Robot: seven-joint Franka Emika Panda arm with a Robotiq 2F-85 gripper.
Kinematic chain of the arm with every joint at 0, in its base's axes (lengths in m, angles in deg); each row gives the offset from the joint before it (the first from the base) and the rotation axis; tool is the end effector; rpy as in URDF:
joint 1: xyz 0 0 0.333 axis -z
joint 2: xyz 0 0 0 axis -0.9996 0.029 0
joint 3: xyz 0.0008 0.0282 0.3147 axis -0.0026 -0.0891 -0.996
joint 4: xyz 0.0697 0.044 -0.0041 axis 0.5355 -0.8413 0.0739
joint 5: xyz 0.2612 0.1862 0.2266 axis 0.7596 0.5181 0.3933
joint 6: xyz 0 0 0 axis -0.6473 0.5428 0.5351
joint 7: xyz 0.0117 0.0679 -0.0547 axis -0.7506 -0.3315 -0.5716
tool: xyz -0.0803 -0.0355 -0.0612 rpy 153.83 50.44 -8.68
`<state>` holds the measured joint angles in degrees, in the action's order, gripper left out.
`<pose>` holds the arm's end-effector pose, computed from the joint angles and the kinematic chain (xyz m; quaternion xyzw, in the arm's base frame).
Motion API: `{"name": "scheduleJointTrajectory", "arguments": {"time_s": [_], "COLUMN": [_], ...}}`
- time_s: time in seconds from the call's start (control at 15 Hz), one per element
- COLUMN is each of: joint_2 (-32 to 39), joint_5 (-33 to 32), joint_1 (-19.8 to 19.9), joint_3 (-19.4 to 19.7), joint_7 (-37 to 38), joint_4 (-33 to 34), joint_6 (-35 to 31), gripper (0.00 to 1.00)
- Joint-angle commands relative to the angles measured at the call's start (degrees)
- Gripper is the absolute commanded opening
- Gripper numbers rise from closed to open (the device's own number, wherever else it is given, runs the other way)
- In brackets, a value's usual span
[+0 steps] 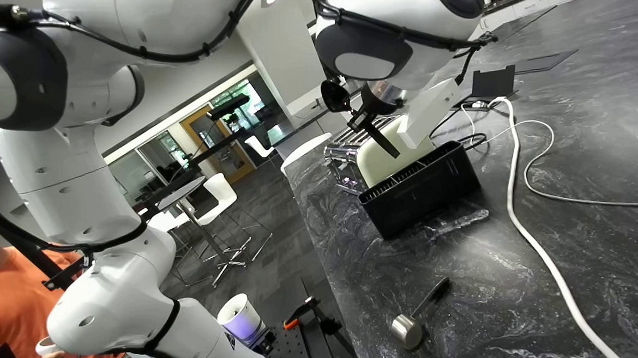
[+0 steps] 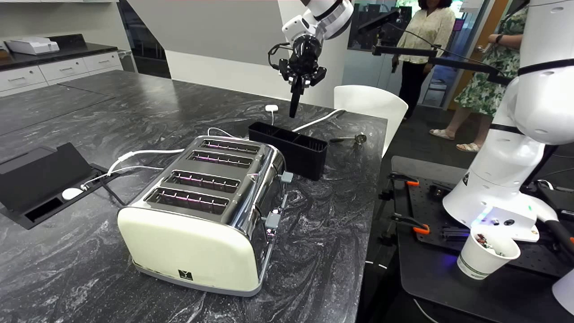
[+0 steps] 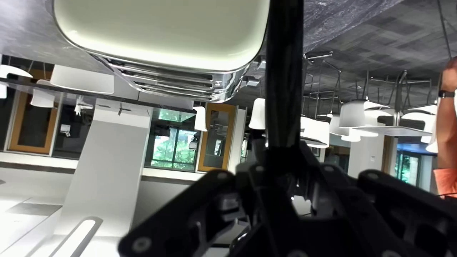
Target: Pick up the black spoon and place it in the utensil holder
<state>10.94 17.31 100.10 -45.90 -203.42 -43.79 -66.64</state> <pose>0.5543 -0.1077 0.3739 -0.5041 -0.6680 -0.4025 0.3709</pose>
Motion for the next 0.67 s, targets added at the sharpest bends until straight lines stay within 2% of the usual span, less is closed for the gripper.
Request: {"name": "scheduleJointTrajectory", "arguments": {"time_s": [0.0, 0.33, 0.6], "joint_2": [2.9, 6.4, 8.8], "joint_5": [2.4, 2.8, 2.3], "joint_1": [0.8, 0.3, 0.0], "joint_3": [-1.0, -1.7, -1.9], "joint_7": [-3.4, -4.6, -5.8], "joint_4": [1.1, 1.6, 2.1], "joint_6": [-0.5, -1.7, -6.5], "gripper": [0.06, 0.06, 0.06]}}
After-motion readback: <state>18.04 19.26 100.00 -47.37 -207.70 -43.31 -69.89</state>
